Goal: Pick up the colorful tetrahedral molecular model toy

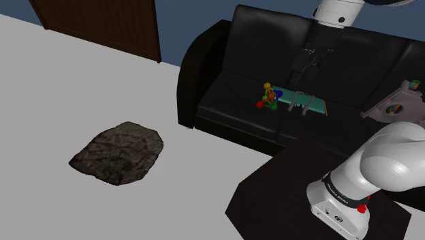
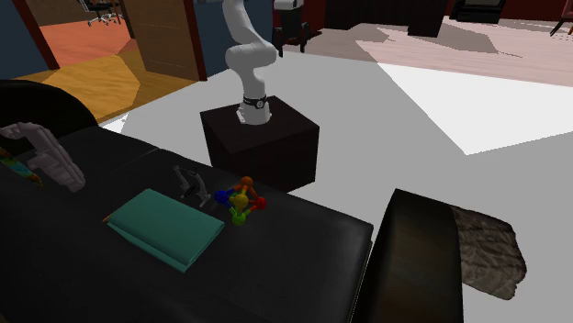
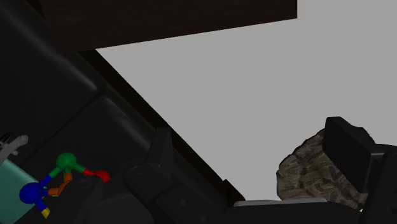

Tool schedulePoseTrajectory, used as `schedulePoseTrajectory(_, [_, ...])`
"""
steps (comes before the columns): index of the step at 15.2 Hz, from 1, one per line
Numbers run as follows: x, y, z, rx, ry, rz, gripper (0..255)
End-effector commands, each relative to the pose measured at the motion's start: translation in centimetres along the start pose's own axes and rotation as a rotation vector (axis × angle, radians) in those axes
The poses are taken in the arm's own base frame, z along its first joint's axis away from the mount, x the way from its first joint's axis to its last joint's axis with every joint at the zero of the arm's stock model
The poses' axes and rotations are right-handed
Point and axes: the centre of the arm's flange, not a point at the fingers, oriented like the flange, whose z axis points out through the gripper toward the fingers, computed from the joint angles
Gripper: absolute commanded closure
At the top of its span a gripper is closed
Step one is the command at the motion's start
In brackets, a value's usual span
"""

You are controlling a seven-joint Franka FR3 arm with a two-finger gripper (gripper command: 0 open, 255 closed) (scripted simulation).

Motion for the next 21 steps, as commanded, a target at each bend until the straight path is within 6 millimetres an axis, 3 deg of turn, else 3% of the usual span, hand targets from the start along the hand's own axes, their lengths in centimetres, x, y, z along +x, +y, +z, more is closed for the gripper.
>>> schedulePoseTrajectory(1, [0.0, 0.0, 0.0, 0.000, 0.000, 0.000, 0])
schedulePoseTrajectory(21, [12.8, 19.6, 12.1, 0.045, 0.068, 0.065, 0])
